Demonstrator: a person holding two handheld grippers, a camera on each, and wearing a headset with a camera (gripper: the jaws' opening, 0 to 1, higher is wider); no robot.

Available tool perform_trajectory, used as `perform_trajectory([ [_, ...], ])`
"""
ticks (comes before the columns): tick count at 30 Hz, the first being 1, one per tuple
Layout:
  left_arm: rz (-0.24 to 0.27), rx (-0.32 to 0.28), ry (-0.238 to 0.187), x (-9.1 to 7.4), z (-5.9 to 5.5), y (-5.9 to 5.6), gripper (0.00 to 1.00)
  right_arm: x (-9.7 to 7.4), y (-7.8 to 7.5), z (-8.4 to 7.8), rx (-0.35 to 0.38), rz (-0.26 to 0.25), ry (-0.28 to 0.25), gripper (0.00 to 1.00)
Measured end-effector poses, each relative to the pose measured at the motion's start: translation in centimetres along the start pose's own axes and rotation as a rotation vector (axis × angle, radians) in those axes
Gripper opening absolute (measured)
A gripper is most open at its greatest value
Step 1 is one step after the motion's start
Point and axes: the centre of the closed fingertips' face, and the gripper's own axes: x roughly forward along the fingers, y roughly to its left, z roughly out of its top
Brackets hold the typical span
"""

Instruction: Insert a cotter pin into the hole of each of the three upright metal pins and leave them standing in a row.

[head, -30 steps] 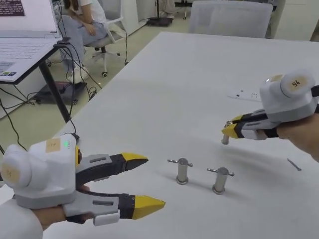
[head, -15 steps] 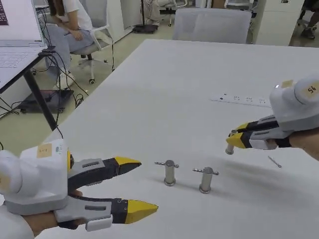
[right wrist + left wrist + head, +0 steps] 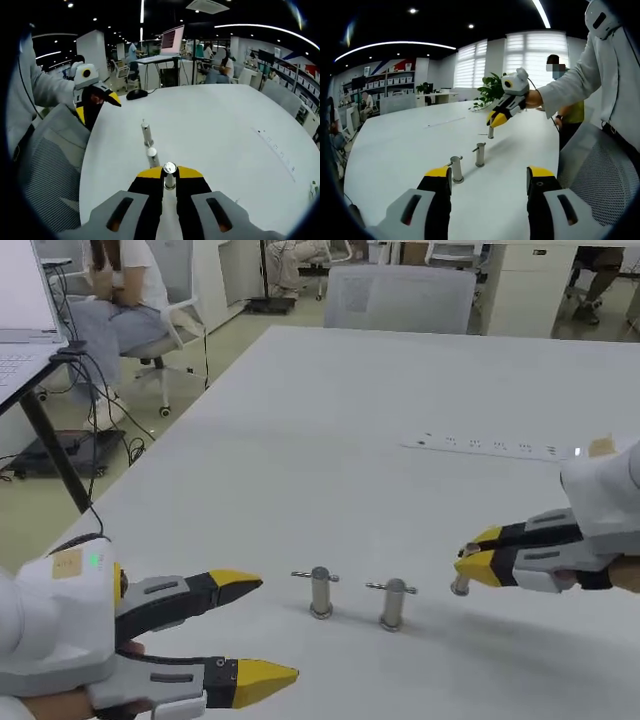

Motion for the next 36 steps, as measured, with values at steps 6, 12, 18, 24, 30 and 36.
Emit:
perform_trajectory([
  [6,0.005,-0.014,0.007,-0.1,-0.6,-0.1,0.61,-0.2,2.9,-0.8,-0.007,0.033,-0.005,0.09],
  [12,0.011,-0.022,0.011,-0.3,-1.0,-0.2,0.63,0.1,4.8,-1.6,-0.007,0.054,-0.003,0.09],
  [18,0.016,-0.024,0.016,-0.4,-1.4,-0.3,0.63,0.7,6.2,-2.3,-0.001,0.067,-0.010,0.09],
  [24,0.027,-0.026,0.018,-0.7,-1.7,-0.2,0.64,1.4,7.3,-2.9,0.001,0.063,-0.014,0.09],
  [30,0.033,-0.026,0.016,-0.8,-1.6,-0.2,0.65,2.0,7.8,-3.4,0.006,0.053,-0.014,0.09],
  [36,0.031,-0.025,0.016,-0.9,-1.3,-0.3,0.64,2.8,8.0,-4.0,0.010,0.032,0.001,0.09],
])
